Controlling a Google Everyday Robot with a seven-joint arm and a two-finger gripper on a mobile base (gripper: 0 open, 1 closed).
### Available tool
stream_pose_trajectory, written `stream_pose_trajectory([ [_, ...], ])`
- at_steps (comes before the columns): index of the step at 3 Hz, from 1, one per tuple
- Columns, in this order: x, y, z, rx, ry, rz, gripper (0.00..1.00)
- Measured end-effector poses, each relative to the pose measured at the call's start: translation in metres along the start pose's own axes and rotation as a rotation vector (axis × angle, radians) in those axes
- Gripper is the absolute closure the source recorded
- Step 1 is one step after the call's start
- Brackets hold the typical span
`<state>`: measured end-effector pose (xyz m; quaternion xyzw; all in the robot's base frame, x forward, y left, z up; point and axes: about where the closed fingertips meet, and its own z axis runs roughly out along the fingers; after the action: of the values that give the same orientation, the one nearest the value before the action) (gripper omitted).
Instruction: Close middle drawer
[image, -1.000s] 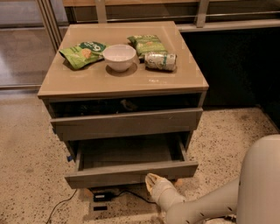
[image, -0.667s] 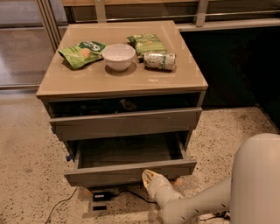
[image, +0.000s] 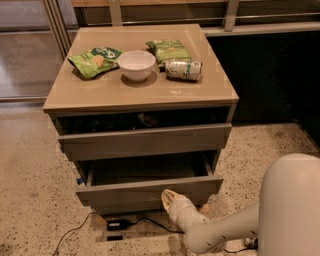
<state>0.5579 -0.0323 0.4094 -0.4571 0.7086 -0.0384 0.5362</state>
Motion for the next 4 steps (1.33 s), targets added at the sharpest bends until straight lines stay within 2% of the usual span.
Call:
stream_pose_trajectory([
  [1,-0.0045,-0.0038,0.0176,-0.043,-0.058,-0.018,1.0],
  [2,-0.0045,-0.0033,0.0168,-0.043,-0.058,-0.018,1.0],
  [3,-0.007,-0.0046,0.0245,-0.075,-0.086,-0.027,1.0],
  [4,-0.0072,-0.0041,0.0245,-0.078,-0.089,-0.028,1.0],
])
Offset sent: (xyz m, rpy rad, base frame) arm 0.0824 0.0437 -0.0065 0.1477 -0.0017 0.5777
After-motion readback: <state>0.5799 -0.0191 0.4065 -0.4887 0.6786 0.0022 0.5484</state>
